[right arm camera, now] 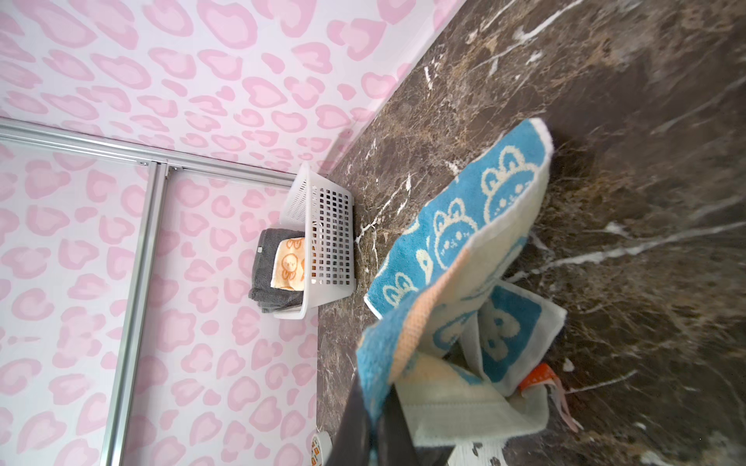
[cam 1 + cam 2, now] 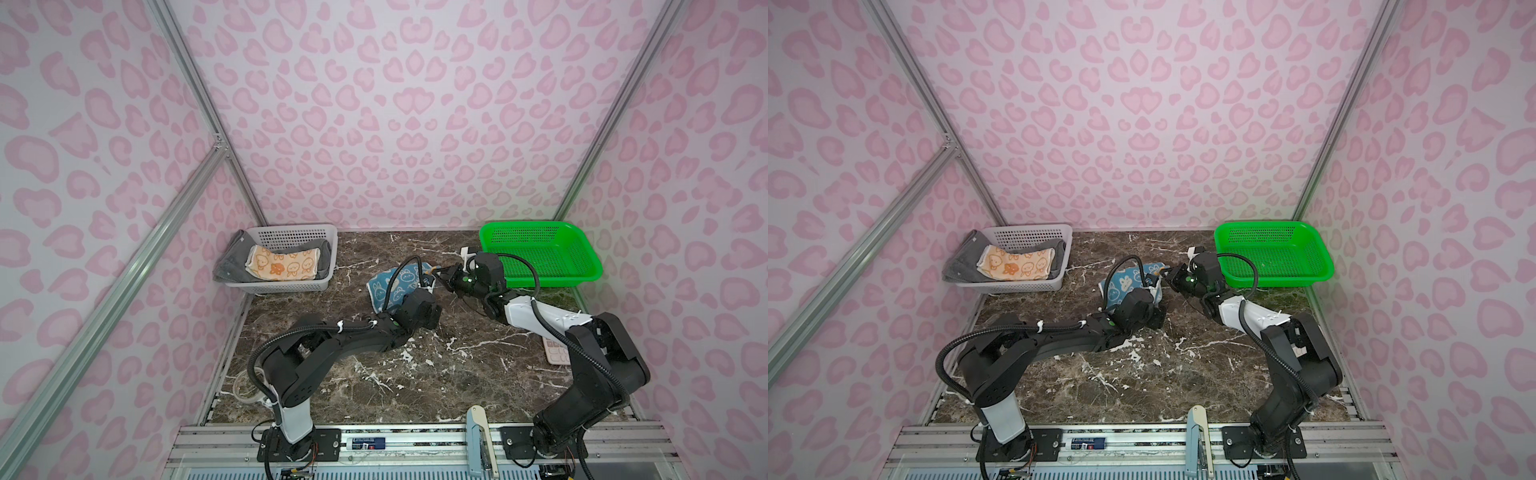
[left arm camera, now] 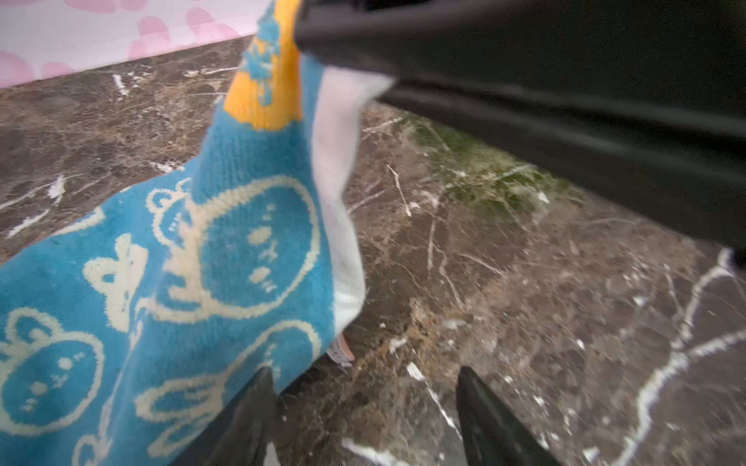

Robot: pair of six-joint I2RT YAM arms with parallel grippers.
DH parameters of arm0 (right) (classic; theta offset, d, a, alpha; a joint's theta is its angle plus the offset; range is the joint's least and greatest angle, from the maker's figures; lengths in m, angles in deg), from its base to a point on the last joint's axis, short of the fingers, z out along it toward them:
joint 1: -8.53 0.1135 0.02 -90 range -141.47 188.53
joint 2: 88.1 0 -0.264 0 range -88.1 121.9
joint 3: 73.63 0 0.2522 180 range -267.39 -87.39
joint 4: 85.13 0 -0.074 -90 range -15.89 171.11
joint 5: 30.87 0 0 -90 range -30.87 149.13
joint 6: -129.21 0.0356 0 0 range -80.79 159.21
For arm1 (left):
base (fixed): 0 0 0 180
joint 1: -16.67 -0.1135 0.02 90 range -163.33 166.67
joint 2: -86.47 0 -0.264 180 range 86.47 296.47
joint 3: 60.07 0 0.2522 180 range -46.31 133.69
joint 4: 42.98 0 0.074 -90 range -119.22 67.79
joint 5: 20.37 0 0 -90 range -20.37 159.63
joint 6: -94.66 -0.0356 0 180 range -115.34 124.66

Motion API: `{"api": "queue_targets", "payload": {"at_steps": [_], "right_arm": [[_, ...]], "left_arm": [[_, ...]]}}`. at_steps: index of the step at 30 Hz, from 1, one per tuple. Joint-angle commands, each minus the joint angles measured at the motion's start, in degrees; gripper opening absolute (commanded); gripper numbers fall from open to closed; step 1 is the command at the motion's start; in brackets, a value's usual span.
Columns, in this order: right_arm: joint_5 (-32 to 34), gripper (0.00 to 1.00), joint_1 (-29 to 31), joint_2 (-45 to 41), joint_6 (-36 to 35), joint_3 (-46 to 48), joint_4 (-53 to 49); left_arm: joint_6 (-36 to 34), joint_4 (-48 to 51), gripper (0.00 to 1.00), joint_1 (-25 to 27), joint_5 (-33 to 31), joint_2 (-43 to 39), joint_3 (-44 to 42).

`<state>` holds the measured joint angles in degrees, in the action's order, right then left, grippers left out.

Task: Fold and stack the towels

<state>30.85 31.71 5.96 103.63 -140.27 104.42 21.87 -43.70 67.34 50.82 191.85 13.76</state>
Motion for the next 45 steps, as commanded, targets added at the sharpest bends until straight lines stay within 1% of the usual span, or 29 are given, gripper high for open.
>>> {"api": "queue_targets", "payload": {"at_steps": [1, 4, 6, 7, 8, 10, 12, 13, 16, 19, 20, 22, 23, 25, 28, 31, 32, 33, 37, 39, 41, 42, 45], "right_arm": [[0.5, 0.0, 0.11, -0.19, 2.02, 0.53, 3.49], [0.8, 0.0, 0.03, -0.69, 2.72, 1.12, 4.54], [1.1, 0.0, -0.13, -1.25, 2.31, 1.11, 3.84], [1.2, 0.0, -0.31, -1.62, 1.98, 1.27, 3.29], [1.55, 0.0, -0.56, -2.16, 1.72, 1.46, 2.82], [2.07, 0.0, -1.26, -3.15, 1.48, 2.23, 2.27], [2.25, 0.0, -2.15, -3.93, 1.06, 2.76, 1.81], [2.28, 0.0, -2.55, -4.19, 0.68, 2.86, 1.34], [2.79, 0.0, -3.39, -5.06, 0.11, 3.31, 0.62], [2.98, 0.0, -3.73, -5.54, -0.7, 3.22, -0.62], [2.93, 0.0, -3.74, -5.62, -0.86, 3.3, -0.93], [2.99, 0.0, -3.69, -6.05, -0.76, 3.84, -1.37], [2.97, 0.0, -3.75, -6.13, -0.45, 4.29, -1.03], [2.84, 0.0, -3.68, -6.25, 0.06, 4.87, -0.59], [2.76, 0.0, -3.63, -6.57, -0.16, 5.39, -0.76], [2.37, 0.0, -3.62, -7.11, -1.44, 4.96, -2.41], [2.35, 0.0, -3.66, -7.39, -1.93, 4.9, -3.18], [2.45, 0.0, -3.64, -7.64, -2.17, 4.9, -3.66], [2.46, 0.0, -3.8, -8.14, -2.9, 5.08, -4.45], [1.92, 0.0, -3.88, -7.87, -2.83, 4.95, -4.06], [1.3, 0.0, -3.87, -7.51, -2.68, 4.75, -3.65], [1.19, 0.0, -3.93, -7.45, -2.6, 4.72, -3.47], [0.29, 0.0, -4.01, -7.56, -3.15, 4.4, -4.27]], "left_arm": [[2.72, -1.74, 0.72, 0.11, -8.03, 3.42, 3.47], [3.26, -0.94, 0.7, -0.08, -8.77, 7.01, 6.86], [5.23, 1.27, 0.63, -0.53, -9.56, 8.4, 8.63], [6.45, 2.11, 0.58, -0.89, -10.04, 8.47, 8.83], [7.86, 2.71, 0.53, -1.37, -10.49, 8.08, 8.22], [9.27, 3.21, 0.47, -2.62, -9.97, 6.7, 6.18], [9.97, 3.23, 0.44, -4.43, -8.6, 4.54, 3.57], [9.88, 5.05, 0.43, -5.4, -7.81, 3.09, 2.05], [7.39, 5.42, 0.39, -7.88, -4.28, -1.36, -1.85], [3.23, 7.62, 0.37, -9.81, 0.23, -4.78, -3.16], [2.09, 8.26, 0.37, -10.13, 0.77, -5.69, -3.31], [0.15, 9.25, 0.31, -10.96, 2.01, -7.76, -3.74], [-0.25, 9.38, 0.31, -11.39, 3.26, -8.37, -3.69], [-0.69, 9.5, 0.31, -12.43, 8.59, -8.82, -3.24], [0.03, 8.79, 0.35, -12.66, 12.96, -7.43, -2.47], [0.98, 7.88, 0.56, -12.62, 18.2, -4.56, -1.31], [1.01, 7.65, 0.62, -12.62, 20.02, -3.57, -0.78], [0.72, 7.58, 0.65, -12.66, 21.29, -2.44, -0.38], [-2.09, 4.92, 0.7, -12.53, 21.86, 1.31, -0.55], [-3.74, 5.08, 0.7, -12.53, 21.08, 3.41, 1.05], [-5.49, 6.57, 0.69, -12.68, 20.92, 6.3, 4.72], [-5.91, 7.12, 0.66, -12.69, 20.91, 7.68, 6.28], [-5.72, 8.59, 0.29, -14.0, 21.44, 10.8, 10.47]]}}
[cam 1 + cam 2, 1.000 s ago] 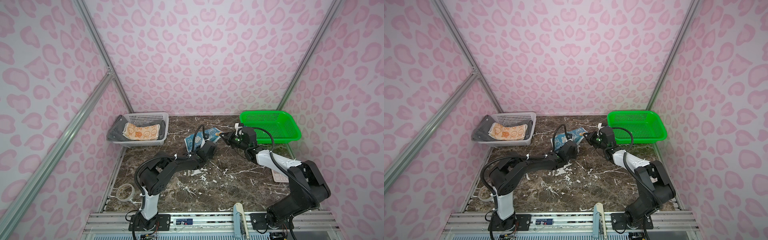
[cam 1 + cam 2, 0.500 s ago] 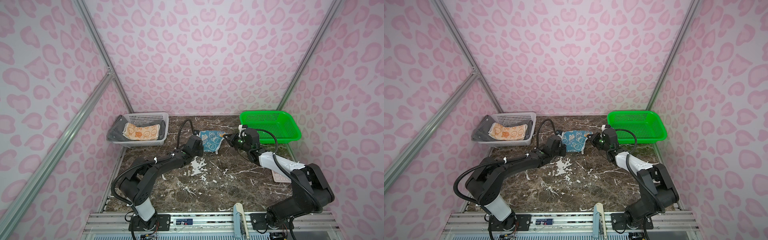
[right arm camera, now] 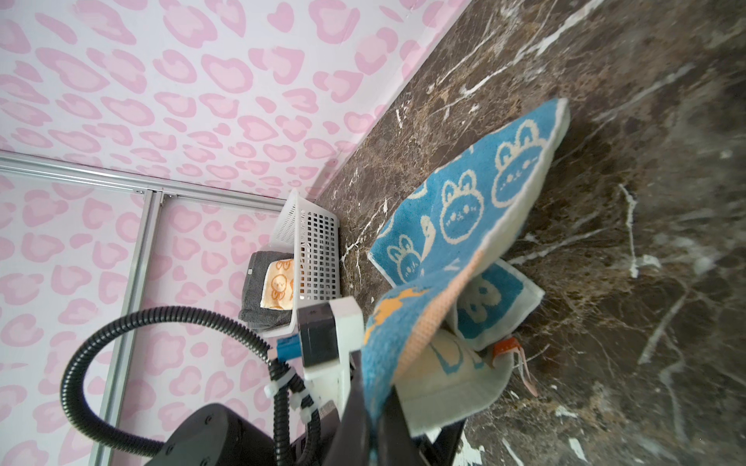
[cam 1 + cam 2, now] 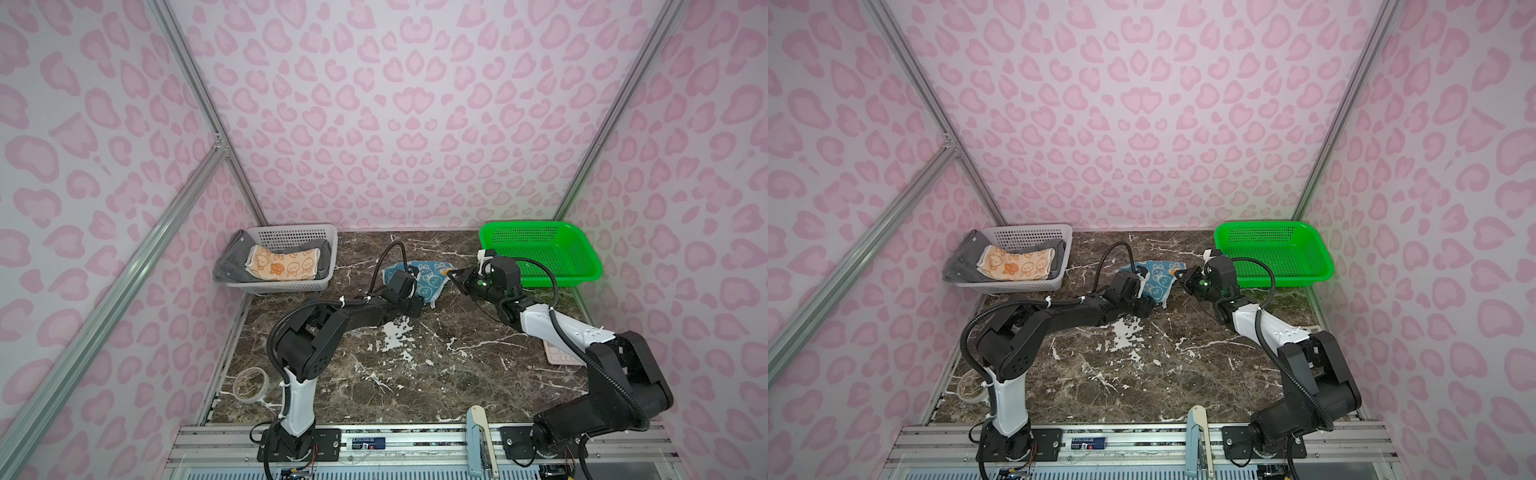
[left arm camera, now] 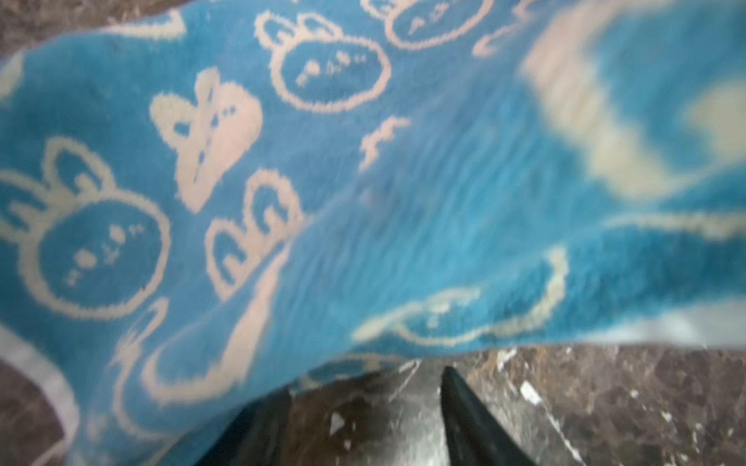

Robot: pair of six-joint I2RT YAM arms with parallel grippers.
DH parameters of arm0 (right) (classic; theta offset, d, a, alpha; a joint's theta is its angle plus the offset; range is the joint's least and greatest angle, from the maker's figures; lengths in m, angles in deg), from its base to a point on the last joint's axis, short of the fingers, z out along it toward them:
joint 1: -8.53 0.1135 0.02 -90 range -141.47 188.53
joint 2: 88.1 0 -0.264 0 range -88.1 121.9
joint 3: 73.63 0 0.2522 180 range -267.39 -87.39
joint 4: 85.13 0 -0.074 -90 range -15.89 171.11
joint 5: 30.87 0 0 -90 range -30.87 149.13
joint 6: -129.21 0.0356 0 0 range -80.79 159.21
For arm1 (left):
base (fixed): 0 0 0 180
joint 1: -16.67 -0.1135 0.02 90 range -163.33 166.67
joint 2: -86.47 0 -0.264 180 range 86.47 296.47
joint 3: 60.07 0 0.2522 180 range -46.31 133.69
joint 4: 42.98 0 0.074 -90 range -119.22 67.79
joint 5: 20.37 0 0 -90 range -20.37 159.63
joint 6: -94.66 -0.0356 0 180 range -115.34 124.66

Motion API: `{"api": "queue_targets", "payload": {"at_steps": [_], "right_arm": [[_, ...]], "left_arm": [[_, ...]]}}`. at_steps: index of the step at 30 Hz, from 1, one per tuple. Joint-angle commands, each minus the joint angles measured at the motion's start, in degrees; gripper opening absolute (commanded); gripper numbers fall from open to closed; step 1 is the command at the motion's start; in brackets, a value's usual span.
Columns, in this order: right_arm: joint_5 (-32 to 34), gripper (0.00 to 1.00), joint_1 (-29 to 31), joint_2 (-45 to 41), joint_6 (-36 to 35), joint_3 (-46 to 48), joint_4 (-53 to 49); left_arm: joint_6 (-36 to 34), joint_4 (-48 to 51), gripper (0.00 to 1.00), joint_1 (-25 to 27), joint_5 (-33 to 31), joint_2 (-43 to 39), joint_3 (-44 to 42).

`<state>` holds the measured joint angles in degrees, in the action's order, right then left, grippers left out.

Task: Fold and stack the towels

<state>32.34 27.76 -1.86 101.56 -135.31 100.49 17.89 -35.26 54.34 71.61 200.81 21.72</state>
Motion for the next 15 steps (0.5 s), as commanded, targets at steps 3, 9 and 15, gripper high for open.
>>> {"api": "queue_targets", "payload": {"at_steps": [3, 9, 15], "right_arm": [[-1.7, 0.0, -0.17, -0.81, -2.87, -0.7, -3.13], [-4.63, 0.0, -0.57, -3.58, -8.21, -1.74, -11.94], [-6.53, 0.0, -0.23, -7.4, -14.74, -2.73, -21.39]], "left_arm": [[-0.85, -0.35, 0.04, -3.3, 3.65, 0.91, 2.59], [-6.76, 4.38, 0.04, -6.21, 5.51, -8.22, -1.18], [-13.23, 13.16, 0.04, -6.77, 9.34, -18.22, -0.71]]}}
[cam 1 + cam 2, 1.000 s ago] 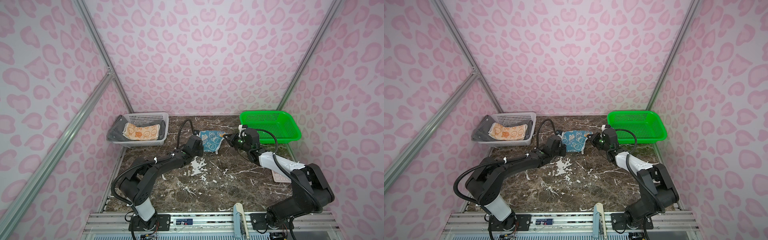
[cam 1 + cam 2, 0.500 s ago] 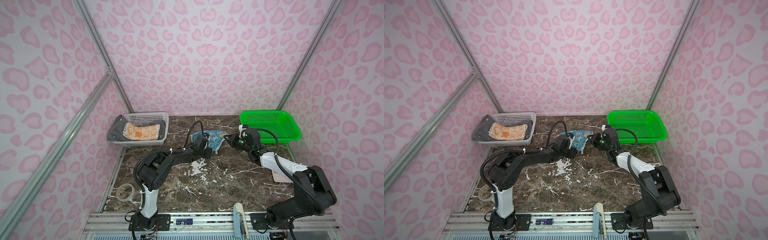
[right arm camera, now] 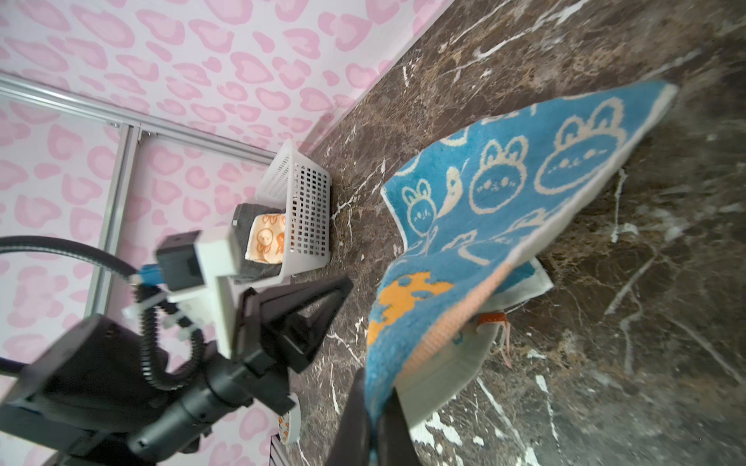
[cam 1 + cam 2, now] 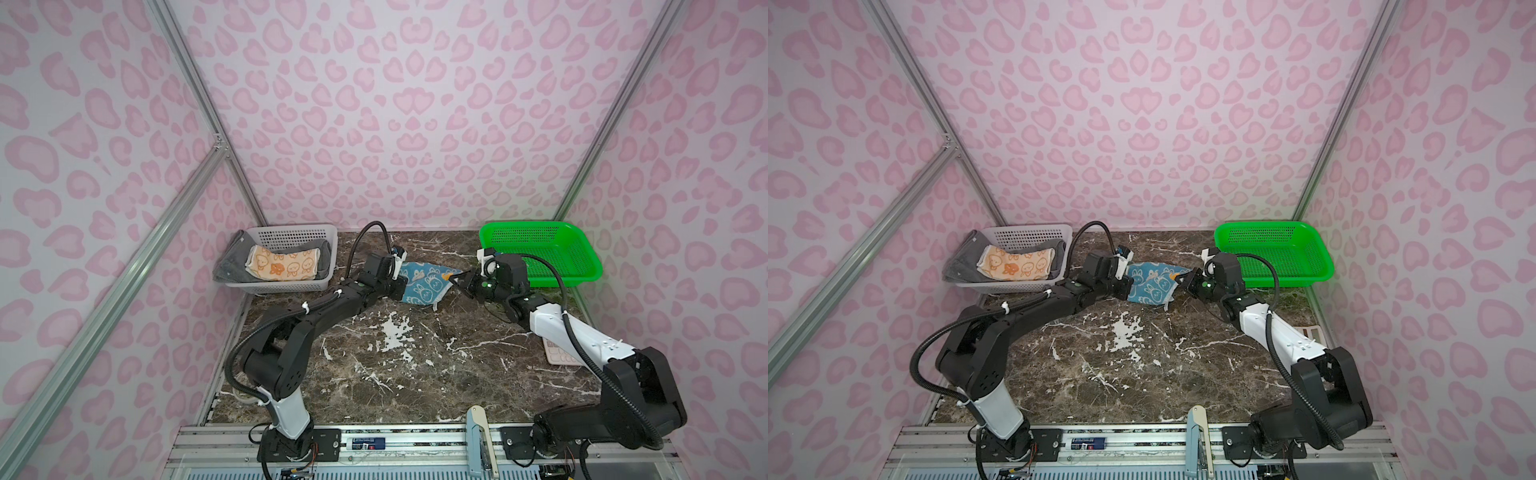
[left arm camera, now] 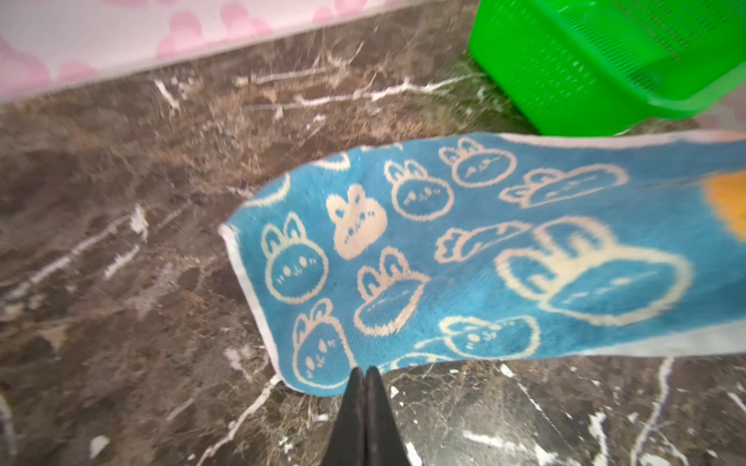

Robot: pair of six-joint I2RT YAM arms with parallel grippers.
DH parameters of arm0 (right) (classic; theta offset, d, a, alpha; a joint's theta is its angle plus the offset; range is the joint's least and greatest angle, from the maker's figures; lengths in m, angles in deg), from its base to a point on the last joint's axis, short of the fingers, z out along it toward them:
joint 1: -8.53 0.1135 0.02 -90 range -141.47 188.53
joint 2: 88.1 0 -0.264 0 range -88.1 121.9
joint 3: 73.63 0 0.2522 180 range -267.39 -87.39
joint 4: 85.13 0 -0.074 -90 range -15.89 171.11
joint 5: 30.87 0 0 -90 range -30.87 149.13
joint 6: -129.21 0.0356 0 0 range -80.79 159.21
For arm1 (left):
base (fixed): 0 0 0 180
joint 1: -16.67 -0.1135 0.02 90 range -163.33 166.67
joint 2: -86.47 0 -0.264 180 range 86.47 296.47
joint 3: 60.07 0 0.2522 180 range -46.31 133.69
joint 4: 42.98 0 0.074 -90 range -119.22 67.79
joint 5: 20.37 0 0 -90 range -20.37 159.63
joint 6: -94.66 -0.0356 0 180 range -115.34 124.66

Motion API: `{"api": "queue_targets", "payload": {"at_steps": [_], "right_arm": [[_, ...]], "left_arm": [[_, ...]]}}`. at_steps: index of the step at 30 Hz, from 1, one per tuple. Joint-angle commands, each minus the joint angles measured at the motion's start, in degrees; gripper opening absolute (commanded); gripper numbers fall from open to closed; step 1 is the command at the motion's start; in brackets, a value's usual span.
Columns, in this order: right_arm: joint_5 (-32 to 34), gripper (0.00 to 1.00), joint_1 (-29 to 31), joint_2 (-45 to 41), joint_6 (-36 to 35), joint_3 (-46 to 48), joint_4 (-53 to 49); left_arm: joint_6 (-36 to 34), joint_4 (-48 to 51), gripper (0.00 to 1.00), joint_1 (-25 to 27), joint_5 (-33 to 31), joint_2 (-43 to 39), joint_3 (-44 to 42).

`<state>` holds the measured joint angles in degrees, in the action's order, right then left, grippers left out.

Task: Fold and stack the towels

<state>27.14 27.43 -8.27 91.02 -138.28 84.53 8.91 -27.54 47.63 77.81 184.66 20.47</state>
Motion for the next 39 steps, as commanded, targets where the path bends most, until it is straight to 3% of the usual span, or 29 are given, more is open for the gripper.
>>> {"api": "queue_targets", "payload": {"at_steps": [1, 5, 7, 10, 20, 22, 26, 28, 34, 39], "right_arm": [[-1.02, 0.0, 0.07, -1.55, -4.35, 0.84, -5.46], [-1.02, 0.0, 0.08, -1.79, -2.85, 2.78, -3.53], [-1.06, 0.0, 0.09, -1.43, -2.17, 3.2, -2.51], [-1.31, 0.0, -0.05, -0.85, -2.07, 3.11, -1.7], [-2.54, 0.0, -1.22, 0.53, -1.48, 3.08, 0.25], [-2.9, 0.0, -1.59, 0.82, -1.12, 3.04, 0.98], [-3.76, 0.0, -2.34, 1.28, -1.08, 2.65, 1.49], [-3.95, 0.0, -2.62, 1.16, -1.27, 2.8, 1.2], [-5.35, 0.0, -3.23, 0.58, -4.21, 2.95, -2.04], [-8.67, 0.0, -3.15, -1.33, -9.59, 2.03, -7.55]], "left_arm": [[-3.84, 6.63, 0.05, -0.02, 3.94, -2.26, 0.96], [-0.9, 0.03, 0.49, 1.56, 4.2, -2.79, -3.75], [-0.29, -4.26, 0.6, 3.37, 2.57, -2.04, -6.01], [-1.93, -11.22, 0.99, 6.77, -0.86, -0.43, -8.5], [-8.05, -16.66, 1.0, 9.29, -5.36, 10.87, -3.21], [-8.38, -16.06, 0.91, 9.29, -4.95, 13.3, -1.51], [-8.1, -13.05, 0.38, 8.12, -3.77, 16.97, 1.91], [-7.02, -12.92, 0.05, 6.59, -1.3, 17.04, 2.19], [-9.07, -7.02, 0.04, 3.29, 2.64, 11.71, 0.83], [-15.69, 11.05, 0.04, 2.87, 7.8, 5.83, 6.66]]}}
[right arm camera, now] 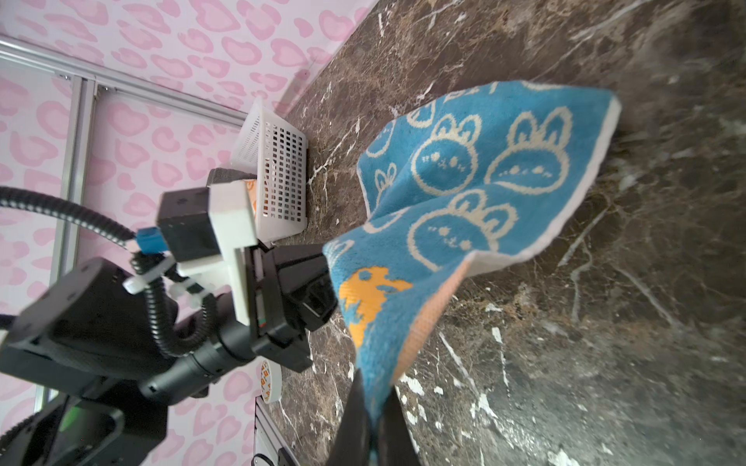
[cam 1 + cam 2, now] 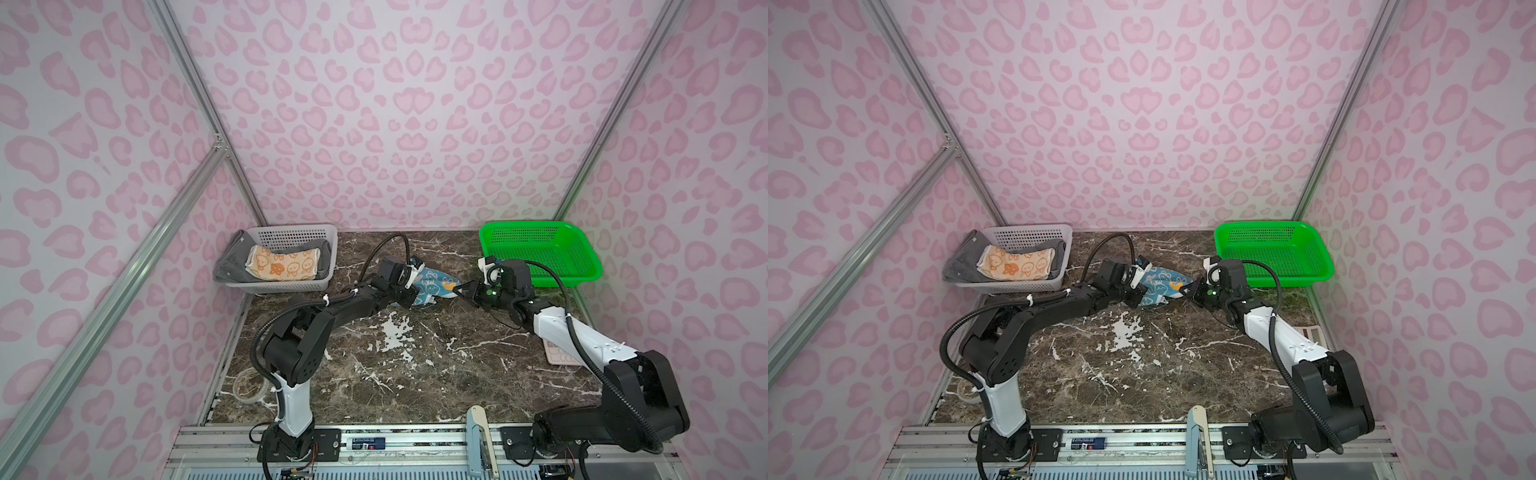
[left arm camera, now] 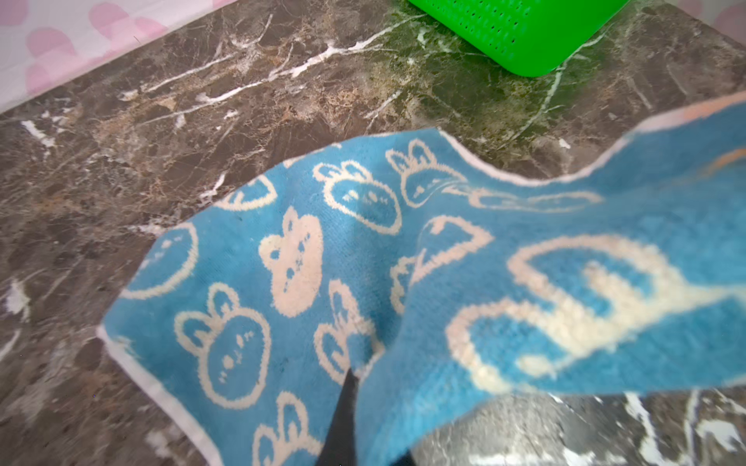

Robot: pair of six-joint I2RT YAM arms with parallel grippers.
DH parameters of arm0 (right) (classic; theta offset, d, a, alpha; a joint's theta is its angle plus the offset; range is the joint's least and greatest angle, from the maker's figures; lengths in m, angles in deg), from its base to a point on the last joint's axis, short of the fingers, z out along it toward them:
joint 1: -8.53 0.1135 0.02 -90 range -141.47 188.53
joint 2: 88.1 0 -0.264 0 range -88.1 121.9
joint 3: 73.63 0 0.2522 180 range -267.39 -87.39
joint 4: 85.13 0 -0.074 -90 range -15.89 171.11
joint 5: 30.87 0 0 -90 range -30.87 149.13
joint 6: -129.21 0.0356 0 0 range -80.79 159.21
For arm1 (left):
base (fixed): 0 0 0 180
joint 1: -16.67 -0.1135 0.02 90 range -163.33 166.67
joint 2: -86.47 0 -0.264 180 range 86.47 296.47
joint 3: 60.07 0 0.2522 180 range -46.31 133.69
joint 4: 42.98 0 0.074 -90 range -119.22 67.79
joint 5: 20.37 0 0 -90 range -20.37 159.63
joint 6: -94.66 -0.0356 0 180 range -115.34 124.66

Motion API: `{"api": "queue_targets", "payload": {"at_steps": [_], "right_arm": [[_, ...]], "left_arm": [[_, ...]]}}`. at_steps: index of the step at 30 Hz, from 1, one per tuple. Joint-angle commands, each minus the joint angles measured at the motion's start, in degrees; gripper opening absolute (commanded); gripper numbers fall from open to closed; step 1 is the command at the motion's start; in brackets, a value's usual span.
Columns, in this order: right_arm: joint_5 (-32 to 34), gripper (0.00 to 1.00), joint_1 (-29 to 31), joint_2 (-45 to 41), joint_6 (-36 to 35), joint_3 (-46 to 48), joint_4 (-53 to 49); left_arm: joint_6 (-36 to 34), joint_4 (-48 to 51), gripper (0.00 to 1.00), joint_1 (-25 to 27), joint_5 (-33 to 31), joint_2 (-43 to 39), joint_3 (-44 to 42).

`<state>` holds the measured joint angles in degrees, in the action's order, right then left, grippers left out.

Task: Fold and stack the towels

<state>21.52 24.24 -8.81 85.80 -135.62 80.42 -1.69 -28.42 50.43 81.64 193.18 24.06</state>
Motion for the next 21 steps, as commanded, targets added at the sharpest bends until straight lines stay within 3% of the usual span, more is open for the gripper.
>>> {"api": "queue_targets", "payload": {"at_steps": [1, 6, 10, 13, 17, 21], "right_arm": [[-4.31, 0.0, 0.25, -1.6, -6.16, -1.02, -4.99], [-6.15, 0.0, 1.33, -7.53, -13.48, -1.92, -14.84], [-4.64, 0.0, 1.35, -9.68, -11.21, 0.85, -14.78], [-3.64, 0.0, 1.38, -7.17, -6.31, 3.35, -9.6], [-1.7, 0.0, 1.52, -0.6, -0.53, 3.28, -4.42], [1.7, 0.0, 1.28, 4.05, 5.1, 3.32, 3.76]], "left_arm": [[-6.52, 16.35, 0.04, 0.04, 4.8, -4.08, 4.79], [-12.0, 34.72, 0.04, 0.08, 5.78, -10.76, 10.29], [-14.81, 40.63, 0.04, 0.08, 3.52, -11.21, 11.73], [-15.4, 39.68, 0.05, 0.04, 1.29, -4.83, 13.6], [-14.02, 39.33, 0.08, -0.18, -0.74, 8.75, 22.49], [-12.0, 37.29, 0.16, -2.27, 1.44, 17.52, 31.17]]}}
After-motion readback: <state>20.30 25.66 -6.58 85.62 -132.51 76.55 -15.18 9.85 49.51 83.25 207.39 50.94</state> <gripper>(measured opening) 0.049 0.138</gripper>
